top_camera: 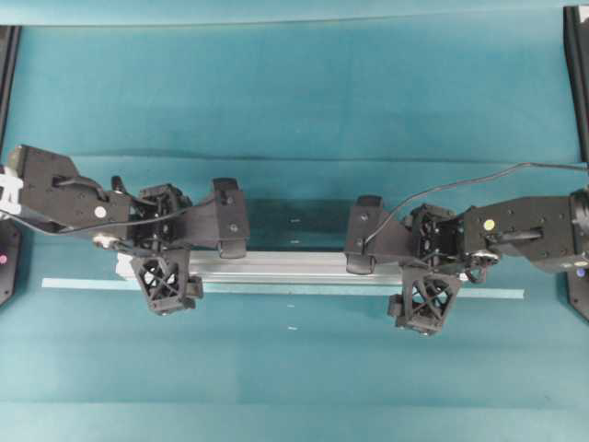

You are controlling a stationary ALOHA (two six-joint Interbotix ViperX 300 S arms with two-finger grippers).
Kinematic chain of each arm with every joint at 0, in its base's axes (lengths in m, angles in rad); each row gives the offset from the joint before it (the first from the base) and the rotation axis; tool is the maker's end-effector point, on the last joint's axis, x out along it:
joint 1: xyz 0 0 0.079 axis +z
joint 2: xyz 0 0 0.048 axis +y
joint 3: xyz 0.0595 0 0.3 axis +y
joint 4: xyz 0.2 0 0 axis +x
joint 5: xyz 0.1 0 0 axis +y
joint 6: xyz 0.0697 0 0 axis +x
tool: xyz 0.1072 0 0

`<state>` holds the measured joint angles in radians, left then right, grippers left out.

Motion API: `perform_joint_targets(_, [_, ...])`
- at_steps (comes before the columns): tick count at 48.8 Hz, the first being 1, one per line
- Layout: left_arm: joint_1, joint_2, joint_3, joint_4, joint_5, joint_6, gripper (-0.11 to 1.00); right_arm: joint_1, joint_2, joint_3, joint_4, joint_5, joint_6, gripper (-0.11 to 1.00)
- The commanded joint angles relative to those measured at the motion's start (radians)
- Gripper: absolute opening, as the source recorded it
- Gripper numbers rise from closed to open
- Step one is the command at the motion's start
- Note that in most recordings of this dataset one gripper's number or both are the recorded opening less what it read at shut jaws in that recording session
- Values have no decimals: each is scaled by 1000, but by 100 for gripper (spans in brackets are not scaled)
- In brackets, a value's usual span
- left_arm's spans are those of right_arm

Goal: Lift the metal rail with both hands and move it towards you.
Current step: 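Open both grippers to release the rail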

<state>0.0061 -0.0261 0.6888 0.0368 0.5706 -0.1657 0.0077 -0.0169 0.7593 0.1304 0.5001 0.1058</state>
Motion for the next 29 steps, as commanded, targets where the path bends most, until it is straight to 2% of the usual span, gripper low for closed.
perform_joint_targets(1, [-5, -44, -20, 0, 25, 25, 98, -15, -38, -23, -12, -5, -2, 99])
perform_joint_targets(6, [-12, -77, -31, 0, 64, 57, 98, -28, -91, -35, -28, 5, -2, 99])
perform_joint_targets(13, [-25, -149, -46, 0, 101, 66, 98, -32, -173, -57, -28, 29, -2, 99])
perform_joint_targets(20, [-35, -256, -60, 0, 101, 64, 98, -32, -299, -60, -28, 44, -2, 99])
perform_joint_targets(29, [-35, -416, -58, 0, 87, 97, 98, -40, -456, -35, -31, 21, -3, 99])
